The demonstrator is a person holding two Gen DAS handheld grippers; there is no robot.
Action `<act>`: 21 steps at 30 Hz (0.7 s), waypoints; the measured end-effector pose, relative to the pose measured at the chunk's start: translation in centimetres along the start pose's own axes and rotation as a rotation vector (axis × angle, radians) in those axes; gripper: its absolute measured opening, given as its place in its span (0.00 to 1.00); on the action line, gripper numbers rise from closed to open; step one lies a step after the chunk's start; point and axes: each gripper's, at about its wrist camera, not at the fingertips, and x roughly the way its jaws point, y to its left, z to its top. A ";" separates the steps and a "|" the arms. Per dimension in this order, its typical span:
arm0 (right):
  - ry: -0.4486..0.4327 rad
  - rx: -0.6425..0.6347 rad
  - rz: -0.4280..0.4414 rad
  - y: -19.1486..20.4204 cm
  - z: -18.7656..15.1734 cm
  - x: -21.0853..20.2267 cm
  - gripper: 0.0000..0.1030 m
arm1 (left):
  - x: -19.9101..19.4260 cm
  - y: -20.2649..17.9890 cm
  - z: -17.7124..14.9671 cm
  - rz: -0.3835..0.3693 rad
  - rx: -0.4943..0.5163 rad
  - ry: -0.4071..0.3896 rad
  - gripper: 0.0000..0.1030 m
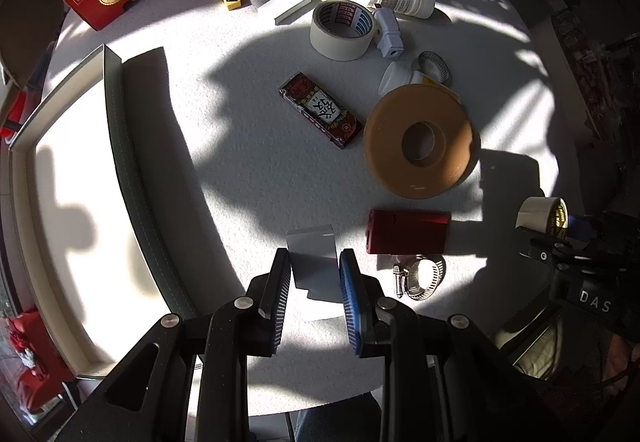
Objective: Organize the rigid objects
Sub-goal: 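Close left tool on the white block while right tool grips the masking-tape roll, then carry the white block and masking-tape roll with both tools over the white tray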
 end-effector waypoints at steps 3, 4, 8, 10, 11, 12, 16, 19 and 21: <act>-0.017 -0.005 -0.001 0.4 0.0 -0.6 0.49 | -0.3 0.4 0.5 0.004 0.022 -0.017 0.26; -0.022 -0.010 -0.003 0.6 -0.1 -0.7 0.49 | -0.4 0.7 0.8 0.004 0.025 -0.023 0.26; -0.051 -0.040 -0.024 1.0 -0.8 -1.8 0.49 | -1.7 1.1 -0.5 -0.008 0.040 -0.068 0.26; -0.066 -0.059 -0.033 1.6 -0.8 -2.2 0.49 | -2.6 1.8 -0.4 -0.010 0.020 -0.097 0.26; -0.073 -0.072 -0.038 2.1 -0.7 -2.6 0.49 | -2.8 2.3 -0.4 -0.012 0.011 -0.105 0.26; -0.078 -0.087 -0.043 2.6 -0.4 -3.2 0.49 | -3.3 2.8 -0.4 -0.013 -0.012 -0.119 0.26; -0.094 -0.119 -0.051 4.2 -0.5 -4.3 0.49 | -4.3 4.8 -0.6 -0.009 -0.077 -0.154 0.26; -0.096 -0.143 -0.051 5.3 0.4 -5.0 0.49 | -4.5 6.1 -1.0 -0.007 -0.126 -0.167 0.26; -0.095 -0.170 -0.055 6.2 1.0 -5.2 0.49 | -4.6 7.0 -1.3 -0.006 -0.161 -0.174 0.26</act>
